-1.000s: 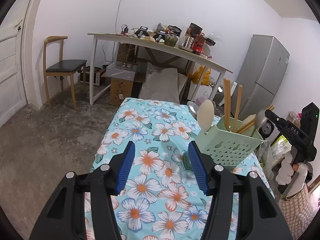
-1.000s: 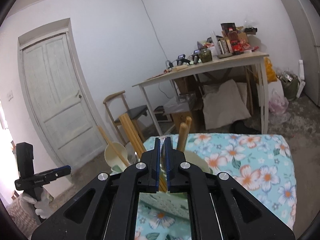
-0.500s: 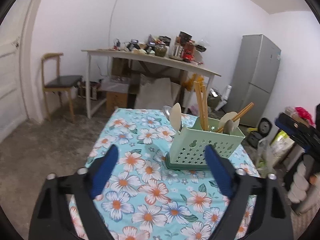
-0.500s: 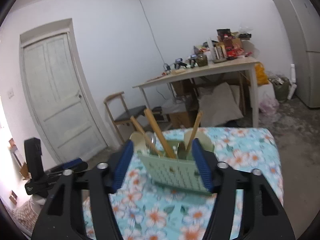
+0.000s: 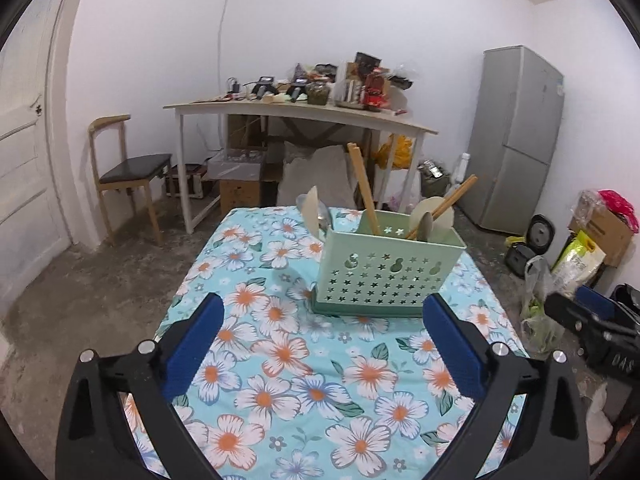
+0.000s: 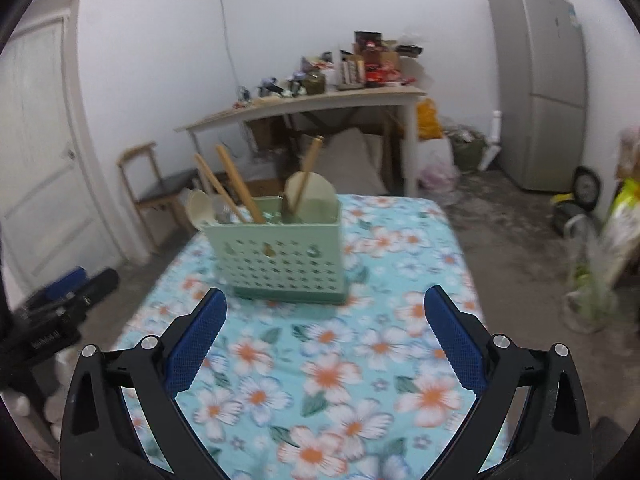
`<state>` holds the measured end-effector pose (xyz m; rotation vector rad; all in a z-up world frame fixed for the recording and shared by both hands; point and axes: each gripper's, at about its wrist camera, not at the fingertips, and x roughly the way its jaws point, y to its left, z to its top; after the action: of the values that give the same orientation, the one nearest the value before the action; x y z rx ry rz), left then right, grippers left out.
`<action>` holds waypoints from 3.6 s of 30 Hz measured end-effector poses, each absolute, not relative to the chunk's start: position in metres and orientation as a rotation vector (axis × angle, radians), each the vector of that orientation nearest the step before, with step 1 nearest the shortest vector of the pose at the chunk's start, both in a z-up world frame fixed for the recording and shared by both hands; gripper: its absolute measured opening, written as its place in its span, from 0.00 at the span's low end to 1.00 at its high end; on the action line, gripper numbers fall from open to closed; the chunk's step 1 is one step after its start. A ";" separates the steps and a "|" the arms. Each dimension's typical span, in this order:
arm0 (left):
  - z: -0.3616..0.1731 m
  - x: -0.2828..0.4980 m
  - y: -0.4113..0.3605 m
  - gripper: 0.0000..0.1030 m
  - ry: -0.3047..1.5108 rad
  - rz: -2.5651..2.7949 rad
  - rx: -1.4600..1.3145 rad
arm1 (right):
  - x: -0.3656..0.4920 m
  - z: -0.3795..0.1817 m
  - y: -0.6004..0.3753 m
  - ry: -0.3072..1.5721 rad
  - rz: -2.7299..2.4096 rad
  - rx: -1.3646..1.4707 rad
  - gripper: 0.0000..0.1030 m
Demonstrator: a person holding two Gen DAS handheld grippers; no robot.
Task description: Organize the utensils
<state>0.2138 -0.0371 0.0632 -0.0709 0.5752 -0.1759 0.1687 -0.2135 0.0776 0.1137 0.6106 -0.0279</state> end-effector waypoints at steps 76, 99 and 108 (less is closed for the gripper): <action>0.064 0.214 -0.036 0.95 0.606 0.013 0.016 | 0.168 0.071 -0.225 0.692 -0.180 0.090 0.92; 0.064 0.214 -0.039 0.95 0.614 0.003 0.021 | 0.169 0.071 -0.225 0.693 -0.173 0.089 0.92; 0.064 0.214 -0.039 0.95 0.612 0.004 0.022 | 0.169 0.071 -0.225 0.691 -0.172 0.086 0.92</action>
<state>0.2141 -0.0392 0.0642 0.0222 0.6118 0.0040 0.1693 -0.2252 0.0714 0.0863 0.6914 -0.1719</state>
